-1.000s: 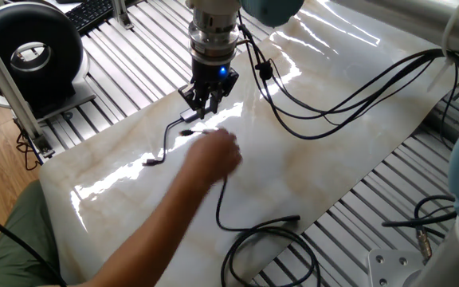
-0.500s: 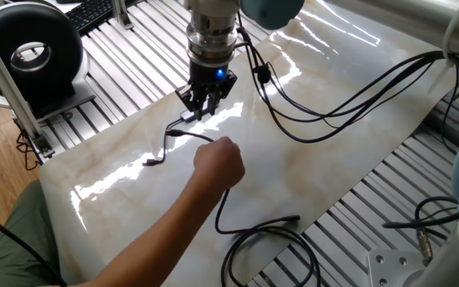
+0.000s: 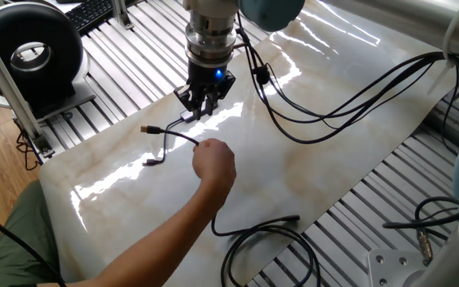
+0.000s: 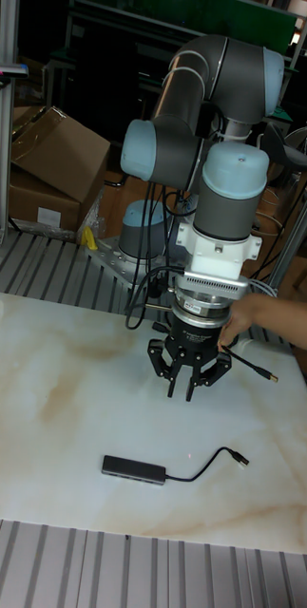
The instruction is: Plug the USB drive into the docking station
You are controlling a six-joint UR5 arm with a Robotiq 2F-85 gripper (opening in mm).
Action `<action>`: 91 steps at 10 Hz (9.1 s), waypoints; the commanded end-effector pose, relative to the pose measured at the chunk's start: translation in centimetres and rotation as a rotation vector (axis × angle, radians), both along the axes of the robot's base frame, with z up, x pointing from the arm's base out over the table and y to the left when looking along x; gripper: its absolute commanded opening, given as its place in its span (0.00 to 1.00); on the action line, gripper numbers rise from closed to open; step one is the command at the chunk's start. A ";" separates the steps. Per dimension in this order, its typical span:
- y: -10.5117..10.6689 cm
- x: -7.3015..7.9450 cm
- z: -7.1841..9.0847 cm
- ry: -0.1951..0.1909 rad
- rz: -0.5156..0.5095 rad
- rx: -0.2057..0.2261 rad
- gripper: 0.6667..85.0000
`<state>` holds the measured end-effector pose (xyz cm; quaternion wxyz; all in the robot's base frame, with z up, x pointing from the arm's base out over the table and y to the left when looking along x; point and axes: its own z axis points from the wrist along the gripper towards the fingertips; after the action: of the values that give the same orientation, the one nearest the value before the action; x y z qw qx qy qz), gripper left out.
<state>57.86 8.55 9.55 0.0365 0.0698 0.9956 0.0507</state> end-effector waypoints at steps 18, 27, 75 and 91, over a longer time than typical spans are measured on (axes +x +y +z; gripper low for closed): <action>1.0 0.3 -1.0 -0.027 -0.077 0.028 0.29; 0.7 -0.4 -1.6 -0.007 -0.151 0.012 0.27; -5.6 5.5 -1.7 0.174 -0.335 0.127 0.01; -3.8 6.2 -3.4 0.176 -0.383 0.173 0.01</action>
<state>63.76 4.47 6.02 -0.0502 0.2618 0.9572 0.1125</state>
